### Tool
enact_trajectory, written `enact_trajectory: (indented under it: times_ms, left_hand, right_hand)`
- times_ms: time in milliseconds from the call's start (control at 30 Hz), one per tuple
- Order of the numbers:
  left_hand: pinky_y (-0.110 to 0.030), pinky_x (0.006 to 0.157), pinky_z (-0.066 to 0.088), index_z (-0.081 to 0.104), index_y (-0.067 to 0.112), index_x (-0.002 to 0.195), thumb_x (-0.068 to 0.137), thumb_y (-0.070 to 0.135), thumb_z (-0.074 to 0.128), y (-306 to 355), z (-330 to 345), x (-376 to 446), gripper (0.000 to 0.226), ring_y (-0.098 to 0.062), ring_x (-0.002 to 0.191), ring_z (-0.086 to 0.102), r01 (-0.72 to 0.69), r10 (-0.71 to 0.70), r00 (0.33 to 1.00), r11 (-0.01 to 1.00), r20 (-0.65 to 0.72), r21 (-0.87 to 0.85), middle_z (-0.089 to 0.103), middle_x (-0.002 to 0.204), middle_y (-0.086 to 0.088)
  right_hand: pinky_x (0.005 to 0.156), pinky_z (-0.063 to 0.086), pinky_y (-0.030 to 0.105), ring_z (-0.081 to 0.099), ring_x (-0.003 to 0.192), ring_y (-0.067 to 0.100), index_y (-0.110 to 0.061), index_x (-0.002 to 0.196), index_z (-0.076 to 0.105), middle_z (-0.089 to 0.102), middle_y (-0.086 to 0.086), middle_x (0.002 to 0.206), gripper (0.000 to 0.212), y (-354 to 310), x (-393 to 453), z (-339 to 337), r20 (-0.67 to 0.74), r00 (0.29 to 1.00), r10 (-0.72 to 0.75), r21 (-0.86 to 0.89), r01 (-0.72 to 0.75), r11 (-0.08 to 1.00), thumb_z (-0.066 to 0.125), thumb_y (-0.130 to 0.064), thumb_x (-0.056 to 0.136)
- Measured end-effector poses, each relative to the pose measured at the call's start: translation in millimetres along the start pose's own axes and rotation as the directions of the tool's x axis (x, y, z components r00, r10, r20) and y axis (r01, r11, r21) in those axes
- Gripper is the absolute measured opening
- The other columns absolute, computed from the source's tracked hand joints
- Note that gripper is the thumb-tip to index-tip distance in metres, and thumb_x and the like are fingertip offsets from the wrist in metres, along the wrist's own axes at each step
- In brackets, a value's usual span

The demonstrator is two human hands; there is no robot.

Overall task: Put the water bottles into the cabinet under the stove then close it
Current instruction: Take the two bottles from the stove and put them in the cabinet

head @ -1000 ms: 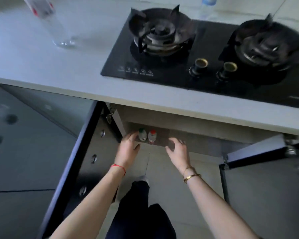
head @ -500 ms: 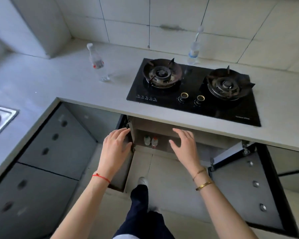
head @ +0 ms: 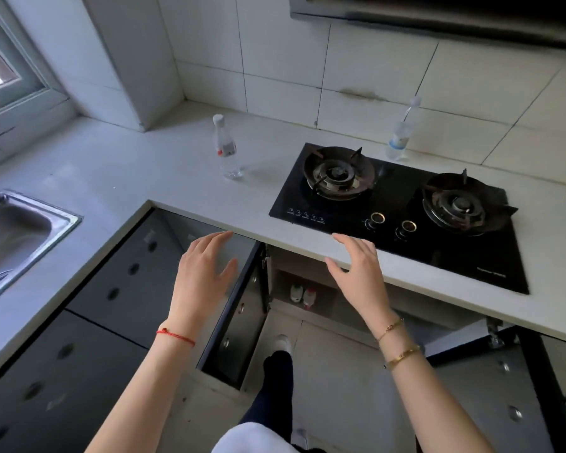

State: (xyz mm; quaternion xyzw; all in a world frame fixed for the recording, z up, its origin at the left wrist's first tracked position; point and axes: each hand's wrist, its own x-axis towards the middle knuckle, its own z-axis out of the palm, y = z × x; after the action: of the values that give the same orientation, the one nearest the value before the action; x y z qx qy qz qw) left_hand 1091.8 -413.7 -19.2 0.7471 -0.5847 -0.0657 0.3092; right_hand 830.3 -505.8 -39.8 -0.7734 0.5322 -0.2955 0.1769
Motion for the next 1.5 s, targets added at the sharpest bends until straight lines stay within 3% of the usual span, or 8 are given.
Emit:
enact_trajectory:
  times_ms: [133, 300, 533, 733, 900, 1133, 1300, 1500]
  left_hand:
    - [-0.039, 0.109, 0.039, 0.048, 0.021, 0.138, 0.089, 0.023, 0.064, -12, 7, 55, 0.051, -0.020, 0.127, 0.048, 0.026, -0.026, 0.999, 1.000, -0.028, -0.014, 0.055, 0.137, 0.001]
    - [-0.040, 0.111, 0.038, 0.046, 0.019, 0.140, 0.091, 0.024, 0.063, -20, 15, 147, 0.052, -0.021, 0.132, 0.044, 0.051, -0.055, 0.994, 0.998, -0.092, -0.045, 0.053, 0.139, -0.001]
    - [-0.038, 0.105, 0.041, 0.046, 0.013, 0.139, 0.088, 0.021, 0.066, -36, 32, 298, 0.055, -0.029, 0.127, 0.047, -0.009, 0.010, 0.981, 1.000, -0.193, 0.008, 0.054, 0.138, -0.009]
    - [-0.046, 0.099, 0.044, 0.046, 0.011, 0.138, 0.087, 0.016, 0.065, -65, 61, 391, 0.055, -0.036, 0.127, 0.043, 0.108, -0.098, 0.987, 0.991, -0.124, 0.077, 0.049, 0.140, -0.013]
    - [-0.047, 0.093, 0.047, 0.055, 0.008, 0.129, 0.085, 0.010, 0.065, -79, 79, 421, 0.045, -0.039, 0.117, 0.049, 0.184, -0.185, 0.983, 0.979, -0.002, 0.088, 0.055, 0.130, -0.017]
    - [-0.043, 0.078, 0.052, 0.065, 0.006, 0.104, 0.078, -0.002, 0.065, -85, 87, 437, 0.028, -0.040, 0.098, 0.055, 0.228, -0.229, 0.973, 0.969, -0.003, 0.092, 0.066, 0.103, -0.020]
    - [-0.035, 0.067, 0.046, 0.069, 0.008, 0.100, 0.073, 0.000, 0.069, -62, 95, 435, 0.028, -0.038, 0.090, 0.059, 0.117, -0.117, 0.993, 0.991, -0.005, 0.071, 0.069, 0.094, -0.015]
    - [-0.030, 0.070, 0.038, 0.069, 0.014, 0.107, 0.077, 0.007, 0.071, 1, 102, 440, 0.031, -0.033, 0.087, 0.058, -0.071, 0.071, 0.996, 0.997, -0.056, 0.011, 0.071, 0.098, -0.009]
  right_hand:
    - [0.106, 0.034, 0.024, 0.042, 0.127, 0.014, -0.017, 0.131, 0.054, 0.059, -0.002, 0.128, 0.045, -4, 67, 16, 0.003, 0.999, -0.050, 0.021, 0.049, 0.999, 0.065, -0.026, 0.089]
    - [0.110, 0.037, 0.031, 0.040, 0.128, 0.014, -0.017, 0.132, 0.054, 0.057, -0.004, 0.129, 0.046, -6, 166, 37, 0.045, 0.994, -0.099, 0.053, 0.097, 0.994, 0.065, -0.028, 0.089]
    - [0.108, 0.037, 0.032, 0.042, 0.126, 0.018, -0.015, 0.131, 0.054, 0.059, 0.000, 0.127, 0.046, -13, 291, 62, 0.033, 0.990, -0.134, 0.038, 0.133, 0.990, 0.066, -0.026, 0.088]
    - [0.107, 0.038, 0.032, 0.041, 0.126, 0.018, -0.015, 0.131, 0.053, 0.058, 0.001, 0.129, 0.046, -10, 357, 83, 0.074, 0.986, -0.147, 0.077, 0.142, 0.987, 0.064, -0.026, 0.088]
    - [0.107, 0.039, 0.032, 0.042, 0.126, 0.018, -0.016, 0.132, 0.052, 0.058, 0.000, 0.129, 0.047, 0, 388, 94, 0.101, 0.981, -0.163, 0.066, 0.157, 0.985, 0.064, -0.029, 0.089]
    - [0.108, 0.039, 0.035, 0.042, 0.127, 0.019, -0.016, 0.132, 0.052, 0.057, 0.001, 0.130, 0.046, 16, 405, 90, 0.103, 0.985, -0.136, 0.063, 0.130, 0.990, 0.063, -0.027, 0.090]
    - [0.108, 0.040, 0.034, 0.043, 0.125, 0.018, -0.015, 0.132, 0.053, 0.058, 0.001, 0.129, 0.045, 38, 403, 77, 0.049, 0.994, -0.099, 0.034, 0.097, 0.995, 0.063, -0.028, 0.089]
    - [0.107, 0.038, 0.029, 0.042, 0.127, 0.016, -0.016, 0.133, 0.052, 0.058, -0.001, 0.130, 0.046, 77, 400, 43, -0.062, 0.998, -0.002, -0.006, 0.001, 1.000, 0.063, -0.029, 0.090]
